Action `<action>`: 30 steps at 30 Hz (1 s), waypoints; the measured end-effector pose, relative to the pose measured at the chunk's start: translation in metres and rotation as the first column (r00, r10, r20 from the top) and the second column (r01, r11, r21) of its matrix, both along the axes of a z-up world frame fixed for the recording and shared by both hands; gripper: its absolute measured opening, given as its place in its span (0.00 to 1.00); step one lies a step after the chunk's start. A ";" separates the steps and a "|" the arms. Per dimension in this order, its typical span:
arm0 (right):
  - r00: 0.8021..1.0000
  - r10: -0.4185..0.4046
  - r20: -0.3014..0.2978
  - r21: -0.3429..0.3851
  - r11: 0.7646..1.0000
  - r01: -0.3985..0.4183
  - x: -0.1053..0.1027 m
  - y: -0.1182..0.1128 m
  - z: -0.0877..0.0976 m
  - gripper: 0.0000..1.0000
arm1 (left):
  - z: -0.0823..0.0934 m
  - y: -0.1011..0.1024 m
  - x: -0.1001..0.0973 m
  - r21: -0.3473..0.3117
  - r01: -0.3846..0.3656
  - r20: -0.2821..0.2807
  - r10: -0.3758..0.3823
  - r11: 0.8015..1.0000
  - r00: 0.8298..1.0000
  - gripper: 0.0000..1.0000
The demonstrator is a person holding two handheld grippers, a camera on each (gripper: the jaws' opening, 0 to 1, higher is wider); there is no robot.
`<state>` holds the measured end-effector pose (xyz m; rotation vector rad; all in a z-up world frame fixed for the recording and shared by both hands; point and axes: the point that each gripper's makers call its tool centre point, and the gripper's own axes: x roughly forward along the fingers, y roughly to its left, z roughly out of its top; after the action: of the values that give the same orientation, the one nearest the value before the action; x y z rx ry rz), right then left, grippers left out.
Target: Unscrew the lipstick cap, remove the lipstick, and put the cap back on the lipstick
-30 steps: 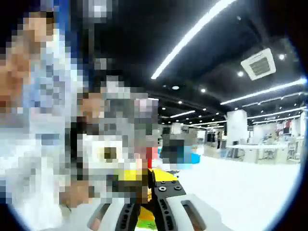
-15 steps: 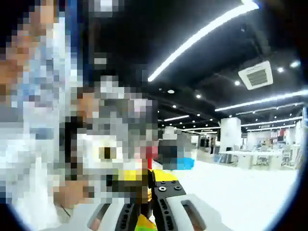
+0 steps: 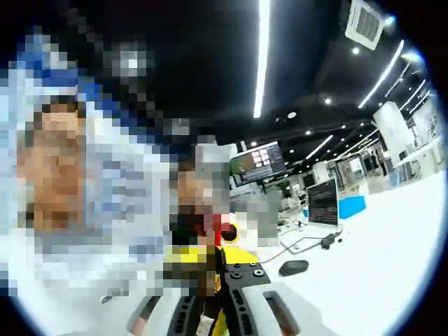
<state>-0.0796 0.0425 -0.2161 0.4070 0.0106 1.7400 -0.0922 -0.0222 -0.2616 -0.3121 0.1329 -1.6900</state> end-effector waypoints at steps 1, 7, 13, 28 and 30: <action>1.000 0.021 -0.007 0.007 1.000 -0.021 -0.004 0.001 0.001 0.06 | 0.001 0.001 0.000 -0.003 0.006 -0.010 -0.006 1.000 1.000 0.25; 0.997 0.072 -0.014 0.004 0.997 -0.072 -0.022 0.007 -0.005 0.06 | 0.000 0.003 -0.007 -0.003 0.061 -0.048 -0.061 0.998 0.997 0.14; 1.000 -0.013 0.001 -0.021 1.000 0.013 -0.022 0.012 -0.013 0.06 | -0.005 0.004 0.006 0.029 -0.014 -0.048 0.016 0.999 0.999 0.13; 0.781 -0.568 0.260 -0.073 0.795 0.603 0.023 0.029 -0.035 0.06 | -0.018 0.028 0.113 -0.006 -0.817 0.469 0.723 0.576 0.506 0.13; 0.752 -0.585 0.302 -0.057 0.777 0.627 0.015 0.033 -0.033 0.06 | -0.014 0.029 0.113 -0.042 -0.840 0.522 0.729 0.540 0.443 0.14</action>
<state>-0.0650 0.0754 -0.2496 0.0342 -0.1673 1.1136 0.0204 0.0069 -0.2758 0.2352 -0.1900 -0.7193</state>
